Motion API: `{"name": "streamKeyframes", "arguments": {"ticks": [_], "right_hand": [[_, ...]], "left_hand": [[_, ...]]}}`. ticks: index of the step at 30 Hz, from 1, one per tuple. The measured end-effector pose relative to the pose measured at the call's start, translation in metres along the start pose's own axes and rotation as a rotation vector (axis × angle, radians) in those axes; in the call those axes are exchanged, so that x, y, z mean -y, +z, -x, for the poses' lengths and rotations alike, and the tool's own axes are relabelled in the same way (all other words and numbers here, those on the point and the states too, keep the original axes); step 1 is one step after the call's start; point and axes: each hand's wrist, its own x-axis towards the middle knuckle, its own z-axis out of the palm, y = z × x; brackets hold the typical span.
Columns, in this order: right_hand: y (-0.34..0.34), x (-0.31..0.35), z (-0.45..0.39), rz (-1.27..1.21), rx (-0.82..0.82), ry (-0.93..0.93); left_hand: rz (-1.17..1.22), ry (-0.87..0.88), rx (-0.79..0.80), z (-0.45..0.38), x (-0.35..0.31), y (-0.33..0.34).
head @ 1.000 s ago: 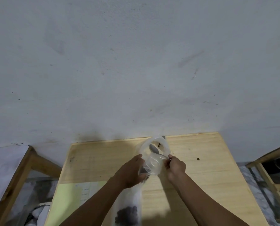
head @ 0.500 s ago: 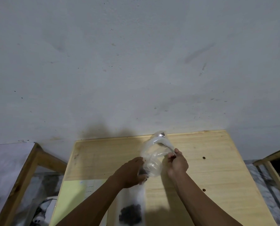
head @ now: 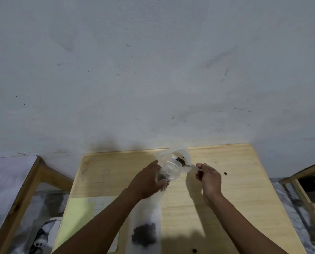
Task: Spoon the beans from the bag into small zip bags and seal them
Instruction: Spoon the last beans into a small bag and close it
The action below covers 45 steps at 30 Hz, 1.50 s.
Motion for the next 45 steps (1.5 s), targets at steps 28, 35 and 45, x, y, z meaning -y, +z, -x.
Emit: {"name": "streamKeyframes", "arguments": {"ticks": [28, 35, 45], "right_hand": [[-0.036, 0.035, 0.027, 0.219, 0.128, -0.375], [0.005, -0.004, 0.005, -0.028, 0.019, 0.127], [0.045, -0.008, -0.014, -0.704, -0.245, 0.572]], "left_hand": [[-0.016, -0.023, -0.016, 0.001, 0.008, 0.021], [0.028, 0.021, 0.058, 0.007, 0.005, 0.019], [-0.05, 0.037, 0.169, 0.009, 0.015, 0.017]]}}
